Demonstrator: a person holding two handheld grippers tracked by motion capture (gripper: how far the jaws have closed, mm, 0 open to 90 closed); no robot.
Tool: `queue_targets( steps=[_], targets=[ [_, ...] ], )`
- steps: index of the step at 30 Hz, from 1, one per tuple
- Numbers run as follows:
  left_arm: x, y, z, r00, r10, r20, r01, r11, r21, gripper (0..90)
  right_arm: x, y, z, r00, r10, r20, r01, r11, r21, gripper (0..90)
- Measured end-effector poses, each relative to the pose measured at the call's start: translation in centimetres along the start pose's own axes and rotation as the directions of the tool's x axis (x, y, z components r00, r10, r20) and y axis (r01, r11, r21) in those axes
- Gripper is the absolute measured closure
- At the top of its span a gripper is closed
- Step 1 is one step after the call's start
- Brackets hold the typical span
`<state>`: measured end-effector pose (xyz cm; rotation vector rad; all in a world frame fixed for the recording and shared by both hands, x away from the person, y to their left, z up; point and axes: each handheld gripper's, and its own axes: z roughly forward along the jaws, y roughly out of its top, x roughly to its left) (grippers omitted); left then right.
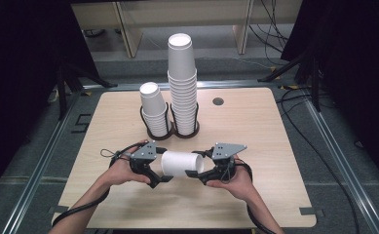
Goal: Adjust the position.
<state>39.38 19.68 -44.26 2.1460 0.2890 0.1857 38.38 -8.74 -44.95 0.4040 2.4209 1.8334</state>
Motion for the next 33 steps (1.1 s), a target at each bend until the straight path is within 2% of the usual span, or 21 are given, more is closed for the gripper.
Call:
queue_targets(
  steps=[1,5,12,13,17,18,19,22,23,26,28,33],
  targets=[
    [0.00,0.04,0.08,1.0000,0.002,0.002,-0.002,1.0000,0.002,0.0,-0.16,0.08,-0.04,0.9994,-0.033,0.009,0.033,0.999,0.013,27.5],
    [0.09,0.08,0.40,0.9999,0.012,0.002,-0.012,0.9999,0.003,0.0,0.01,0.01,0.13,0.9999,-0.012,0.002,0.012,1.000,0.012,27.6],
    [0.13,0.18,0.68,0.9998,0.012,0.017,-0.012,0.9999,-0.001,0.0,0.07,0.08,0.12,0.9999,-0.016,-0.001,0.016,1.000,0.013,27.6],
    [0.20,0.16,0.77,0.9995,0.011,0.030,-0.010,0.9999,-0.003,0.0,0.08,0.09,0.15,0.9999,-0.016,-0.003,0.016,1.000,0.010,27.6],
    [0.28,0.05,0.79,0.9997,0.008,0.024,-0.008,0.9999,-0.007,0.0,0.10,0.10,0.17,0.9999,-0.011,-0.009,0.011,1.000,0.007,27.6],
    [0.28,0.05,0.79,0.9997,0.008,0.024,-0.008,0.9999,-0.007,0.0,0.01,0.08,0.29,0.9996,-0.024,-0.014,0.023,1.000,-0.012,27.6],
    [0.38,-0.05,0.75,0.9996,-0.002,0.028,0.003,0.9998,-0.017,0.0,0.01,0.12,0.14,0.9997,-0.025,-0.004,0.025,1.000,0.001,27.6],
    [0.49,-0.19,0.71,0.9991,-0.008,0.043,0.009,0.9995,-0.030,0.0,0.00,0.13,0.04,0.9998,-0.018,-0.002,0.018,1.000,-0.002,27.6],
    [0.43,-0.25,0.74,0.9986,-0.021,0.049,0.024,0.9987,-0.045,0.0,-0.02,0.13,0.01,0.9998,-0.019,0.001,0.019,1.000,-0.003,27.6],
    [0.58,-0.31,0.58,0.9988,-0.014,0.046,0.016,0.9991,-0.040,0.0,-0.04,0.09,0.03,0.9999,-0.008,-0.012,0.008,1.000,-0.012,27.6],
    [0.55,-0.34,0.55,0.9985,-0.025,0.049,0.028,0.9980,-0.056,0.0,-0.11,0.10,0.00,0.9998,-0.020,-0.005,0.020,1.000,-0.017,27.6],
    [0.55,-0.25,0.46,0.9980,-0.021,0.060,0.026,0.9971,-0.072,0.0,-0.16,0.08,-0.01,0.9996,-0.027,-0.002,0.027,0.999,-0.019,27.6]
  ],
)
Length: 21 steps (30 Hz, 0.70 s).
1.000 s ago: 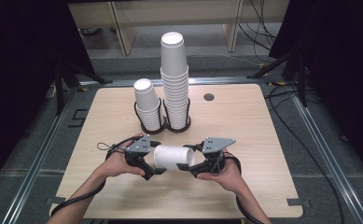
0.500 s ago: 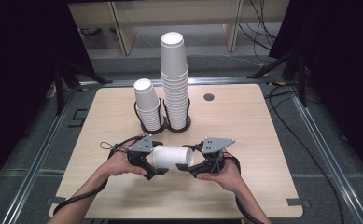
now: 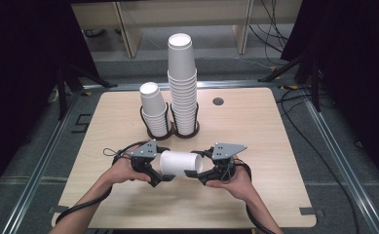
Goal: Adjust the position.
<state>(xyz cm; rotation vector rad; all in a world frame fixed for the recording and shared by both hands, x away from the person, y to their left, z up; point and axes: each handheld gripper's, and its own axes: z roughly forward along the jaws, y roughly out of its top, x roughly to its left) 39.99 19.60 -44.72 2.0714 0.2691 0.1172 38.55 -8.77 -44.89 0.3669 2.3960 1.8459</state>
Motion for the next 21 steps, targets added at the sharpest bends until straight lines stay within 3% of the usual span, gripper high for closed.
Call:
queue_targets(
  steps=[11,14,21],
  targets=[
    [0.13,0.05,0.12,0.9998,0.017,0.005,-0.017,0.9998,-0.008,4.2,0.03,-0.03,-0.15,1.0000,0.006,0.006,-0.006,1.000,-0.004,27.6],
    [0.13,-0.05,0.25,0.9998,0.007,0.019,-0.007,0.9996,-0.028,4.7,0.02,-0.05,-0.15,1.0000,0.008,0.001,-0.008,1.000,-0.009,27.6],
    [0.26,-0.08,-0.04,0.9996,0.022,0.019,-0.021,0.9996,-0.020,5.6,0.00,-0.06,-0.05,0.9997,0.015,-0.019,-0.015,1.000,-0.024,27.6]
  ],
)
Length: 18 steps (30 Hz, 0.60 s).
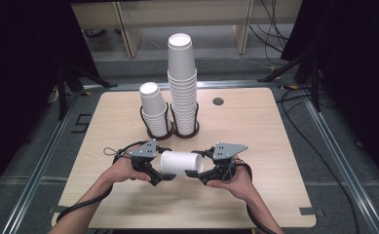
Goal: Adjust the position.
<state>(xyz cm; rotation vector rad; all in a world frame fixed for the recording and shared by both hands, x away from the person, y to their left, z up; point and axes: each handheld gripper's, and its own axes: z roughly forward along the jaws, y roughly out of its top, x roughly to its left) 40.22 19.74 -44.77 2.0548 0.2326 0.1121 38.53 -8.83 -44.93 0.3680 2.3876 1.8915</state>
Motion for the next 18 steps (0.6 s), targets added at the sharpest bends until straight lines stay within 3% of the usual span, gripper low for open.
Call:
queue_targets(
  steps=[14,17,18],
  targets=[
    [-0.15,0.07,-0.53,0.9985,0.051,-0.022,-0.051,0.9987,-0.002,9.4,-0.38,-0.04,0.03,1.0000,-0.003,-0.001,0.003,0.999,0.036,26.6],
    [-0.17,0.04,-0.64,0.9979,0.062,-0.020,-0.062,0.9980,-0.007,10.9,-0.36,-0.11,0.08,0.9999,0.015,-0.008,-0.014,0.999,0.046,26.8],
    [-0.20,0.06,-0.75,0.9972,0.069,-0.027,-0.069,0.9976,0.004,11.5,-0.51,-0.11,0.12,1.0000,-0.006,-0.007,0.006,0.999,0.045,26.9]
  ],
)
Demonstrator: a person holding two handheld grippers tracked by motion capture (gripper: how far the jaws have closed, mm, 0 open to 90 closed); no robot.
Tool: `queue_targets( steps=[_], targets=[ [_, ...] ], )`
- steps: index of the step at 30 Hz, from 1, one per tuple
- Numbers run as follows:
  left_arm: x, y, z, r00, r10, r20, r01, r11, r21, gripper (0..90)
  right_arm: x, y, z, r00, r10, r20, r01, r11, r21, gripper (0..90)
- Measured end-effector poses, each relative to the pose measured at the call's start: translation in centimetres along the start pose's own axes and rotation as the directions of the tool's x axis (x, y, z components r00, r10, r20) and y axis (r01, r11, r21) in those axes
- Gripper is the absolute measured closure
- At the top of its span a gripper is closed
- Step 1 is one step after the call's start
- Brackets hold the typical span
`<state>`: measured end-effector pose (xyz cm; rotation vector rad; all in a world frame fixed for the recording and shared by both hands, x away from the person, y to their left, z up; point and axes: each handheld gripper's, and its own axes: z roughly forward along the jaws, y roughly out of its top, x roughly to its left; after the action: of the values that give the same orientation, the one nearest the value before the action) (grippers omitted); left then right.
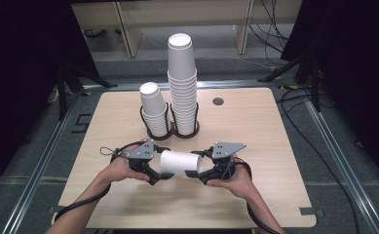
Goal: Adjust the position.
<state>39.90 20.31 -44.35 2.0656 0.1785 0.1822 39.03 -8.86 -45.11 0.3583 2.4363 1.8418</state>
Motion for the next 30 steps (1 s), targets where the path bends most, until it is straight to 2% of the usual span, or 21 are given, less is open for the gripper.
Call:
queue_targets(
  steps=[3,6,8,13,14,15,20,22,23,27,30],
  targets=[
    [0.06,-0.01,-0.11,0.9997,0.026,-0.003,-0.026,0.9997,0.004,13.7,0.09,-0.10,0.09,0.9998,0.017,-0.007,-0.017,1.000,0.000,27.1],
    [-0.07,0.09,-0.26,0.9995,0.030,-0.009,-0.029,0.9995,0.007,15.8,0.00,-0.12,0.10,0.9999,0.013,-0.007,-0.013,1.000,0.000,27.1],
    [0.04,0.14,-0.32,0.9988,0.049,-0.004,-0.049,0.9987,0.010,17.4,-0.01,-0.11,0.06,0.9999,0.012,-0.002,-0.012,1.000,0.002,27.1],
    [-0.08,0.28,-0.51,0.9987,0.049,-0.011,-0.049,0.9987,0.015,19.9,-0.06,-0.08,0.00,1.0000,0.003,0.006,-0.003,1.000,-0.002,27.4],
    [-0.08,0.27,-0.51,0.9987,0.050,-0.010,-0.050,0.9986,0.016,20.2,0.10,-0.10,-0.03,0.9997,0.026,0.002,-0.026,1.000,0.004,27.4],
    [-0.07,0.26,-0.51,0.9987,0.051,-0.009,-0.051,0.9986,0.016,20.4,-0.05,-0.10,0.02,1.0000,0.003,0.003,-0.003,1.000,-0.004,27.4],
    [0.00,0.22,-0.49,0.9985,0.055,0.001,-0.055,0.9982,0.026,20.4,0.02,-0.20,0.11,0.9999,0.012,-0.004,-0.012,1.000,-0.002,27.3],
    [0.09,0.23,-0.53,0.9981,0.062,0.001,-0.062,0.9974,0.035,20.3,-0.02,-0.20,0.08,0.9999,0.008,0.008,-0.008,1.000,0.006,27.2],
    [0.06,0.21,-0.50,0.9983,0.058,0.003,-0.058,0.9979,0.029,20.3,0.06,-0.21,0.10,0.9998,0.021,0.004,-0.021,1.000,0.009,27.1],
    [0.01,0.25,-0.59,0.9983,0.059,0.003,-0.059,0.9978,0.030,20.2,-0.04,-0.07,0.11,1.0000,0.009,0.002,-0.009,1.000,0.011,26.4],
    [-0.05,0.41,-0.66,0.9973,0.074,0.001,-0.074,0.9964,0.041,20.5,-0.08,-0.02,0.16,0.9999,0.014,0.007,-0.014,1.000,0.008,25.4]
  ],
)
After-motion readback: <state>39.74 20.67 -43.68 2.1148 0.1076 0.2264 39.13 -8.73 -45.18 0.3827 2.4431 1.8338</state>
